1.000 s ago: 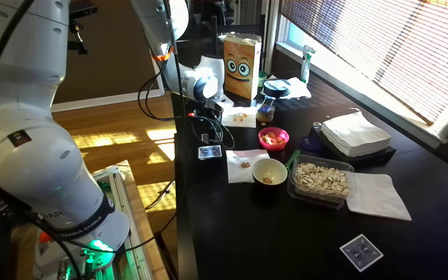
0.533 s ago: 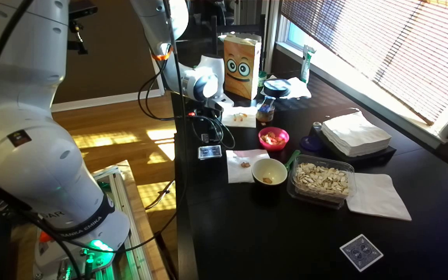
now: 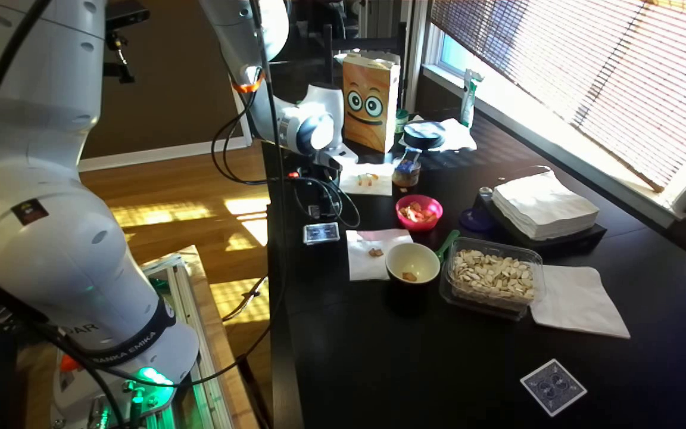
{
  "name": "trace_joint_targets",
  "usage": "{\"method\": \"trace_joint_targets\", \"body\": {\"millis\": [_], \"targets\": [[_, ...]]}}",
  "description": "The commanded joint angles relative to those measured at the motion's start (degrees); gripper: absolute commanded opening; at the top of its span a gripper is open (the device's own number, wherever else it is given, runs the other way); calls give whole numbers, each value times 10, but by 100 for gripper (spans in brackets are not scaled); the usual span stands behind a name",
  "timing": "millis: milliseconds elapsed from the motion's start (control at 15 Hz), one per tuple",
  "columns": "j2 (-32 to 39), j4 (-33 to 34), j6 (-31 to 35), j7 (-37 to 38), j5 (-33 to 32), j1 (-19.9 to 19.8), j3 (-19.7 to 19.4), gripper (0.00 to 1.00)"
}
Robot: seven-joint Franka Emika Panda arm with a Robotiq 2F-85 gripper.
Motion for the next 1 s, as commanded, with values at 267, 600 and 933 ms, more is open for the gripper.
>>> {"method": "trace_joint_targets", "body": {"millis": [267, 600, 933], "targets": [[-4, -7, 5, -4, 2, 3, -4, 59], [-18, -19, 2, 1, -2, 5, -10, 58], [-32, -32, 2, 5, -5, 4, -16, 49]]}}
